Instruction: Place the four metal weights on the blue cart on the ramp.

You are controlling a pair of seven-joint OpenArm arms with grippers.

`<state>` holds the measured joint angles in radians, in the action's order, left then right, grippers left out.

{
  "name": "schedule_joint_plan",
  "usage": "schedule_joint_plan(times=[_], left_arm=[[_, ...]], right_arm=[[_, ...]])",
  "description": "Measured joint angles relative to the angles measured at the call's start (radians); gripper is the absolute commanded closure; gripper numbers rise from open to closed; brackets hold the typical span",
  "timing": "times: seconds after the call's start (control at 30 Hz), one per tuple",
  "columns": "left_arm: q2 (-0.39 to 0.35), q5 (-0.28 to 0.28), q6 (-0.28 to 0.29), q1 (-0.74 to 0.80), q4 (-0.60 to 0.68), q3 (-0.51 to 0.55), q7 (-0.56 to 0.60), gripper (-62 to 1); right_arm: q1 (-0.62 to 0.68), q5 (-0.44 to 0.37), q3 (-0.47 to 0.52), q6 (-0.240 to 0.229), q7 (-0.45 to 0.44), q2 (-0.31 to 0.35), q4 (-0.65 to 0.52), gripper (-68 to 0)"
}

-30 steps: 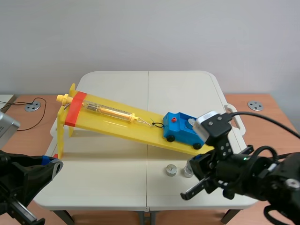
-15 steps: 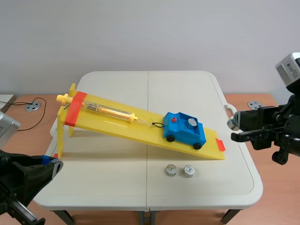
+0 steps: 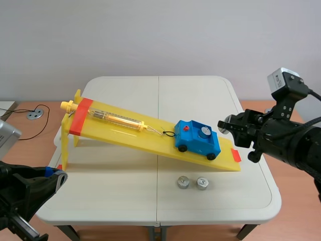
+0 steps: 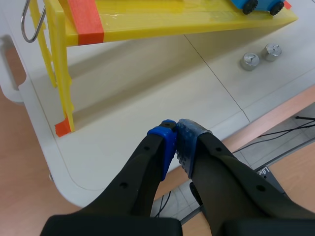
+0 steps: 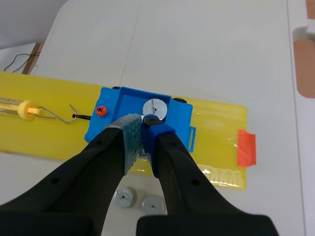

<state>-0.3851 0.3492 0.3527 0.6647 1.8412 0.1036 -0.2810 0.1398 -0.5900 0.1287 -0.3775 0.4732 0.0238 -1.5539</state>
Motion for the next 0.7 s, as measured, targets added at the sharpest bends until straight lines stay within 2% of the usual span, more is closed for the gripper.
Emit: schedule_joint_plan(times=[0.47, 0.67, 0.7], left_arm=[[0.000, 0.000, 0.000, 0.000, 0.000, 0.000, 0.000, -5.1], [0.000, 0.000, 0.000, 0.000, 0.000, 0.000, 0.000, -5.1], [0.000, 0.000, 0.000, 0.000, 0.000, 0.000, 0.000, -5.1]], right_arm=[[-0.143, 0.023, -0.074, 0.000, -0.003, -0.013, 0.240, -0.6], [-0.147, 0.029, -0.079, 0.000, -0.003, -0.013, 0.277, -0.8], [-0.147, 0.033, -0.079, 0.000, -0.003, -0.013, 0.278, -2.5]])
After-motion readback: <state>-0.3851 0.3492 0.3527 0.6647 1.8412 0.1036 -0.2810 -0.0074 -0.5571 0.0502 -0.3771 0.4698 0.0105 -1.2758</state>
